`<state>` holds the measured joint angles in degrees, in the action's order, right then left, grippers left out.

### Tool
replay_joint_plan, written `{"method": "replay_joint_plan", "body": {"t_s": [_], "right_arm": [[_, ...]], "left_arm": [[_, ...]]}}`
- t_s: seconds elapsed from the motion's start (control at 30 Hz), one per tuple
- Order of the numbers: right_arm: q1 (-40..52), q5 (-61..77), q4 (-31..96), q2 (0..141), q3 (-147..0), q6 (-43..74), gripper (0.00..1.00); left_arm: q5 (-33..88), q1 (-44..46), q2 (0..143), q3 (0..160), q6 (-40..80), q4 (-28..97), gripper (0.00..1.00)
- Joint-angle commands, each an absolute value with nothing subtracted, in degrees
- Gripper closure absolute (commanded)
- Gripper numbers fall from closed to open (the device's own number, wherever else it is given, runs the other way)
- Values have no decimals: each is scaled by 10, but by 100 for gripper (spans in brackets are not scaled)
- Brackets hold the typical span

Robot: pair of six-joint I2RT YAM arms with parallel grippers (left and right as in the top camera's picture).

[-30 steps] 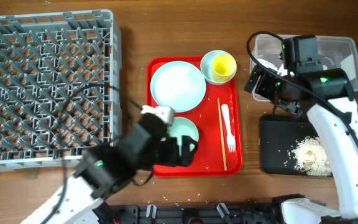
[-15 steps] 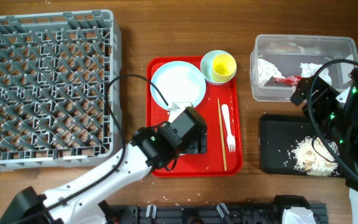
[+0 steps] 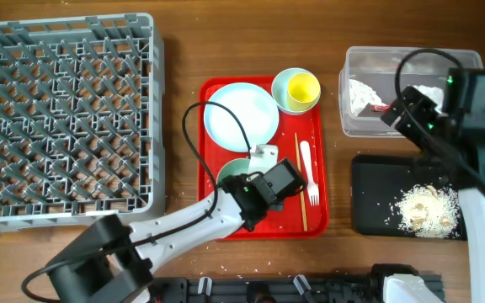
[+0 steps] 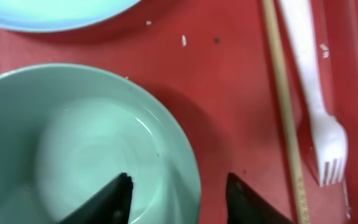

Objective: Sort waste into correct bins and load items into the dishwasher rack
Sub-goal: 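Lift the green bowl with the left gripper and carry it over the rack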

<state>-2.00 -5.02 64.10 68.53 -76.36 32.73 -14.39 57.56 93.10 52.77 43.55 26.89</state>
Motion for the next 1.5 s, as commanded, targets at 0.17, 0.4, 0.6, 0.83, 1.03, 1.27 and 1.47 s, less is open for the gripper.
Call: {"method": "replay_joint_plan", "body": {"t_s": [0.17,0.4,0.6,0.83,1.03,1.27,1.47], "right_arm": [[-23,-52,609,792,-770,269,0],[-23,-51,611,761,-770,254,0],[-23,-51,608,760,-770,255,0],[-23,-51,608,760,-770,255,0],[-23,-51,608,760,-770,255,0],[-23,-51,608,760,-770,255,0],[-23,-51,608,760,-770,255,0]], "left_arm": [[-164,580,983,539,440,255,73],[-179,580,987,538,440,242,96],[-170,580,963,539,440,242,96],[-144,580,828,539,437,255,96],[-144,560,689,539,422,286,96],[16,341,502,539,273,306,96],[216,-4,481,539,209,278,96]]}}
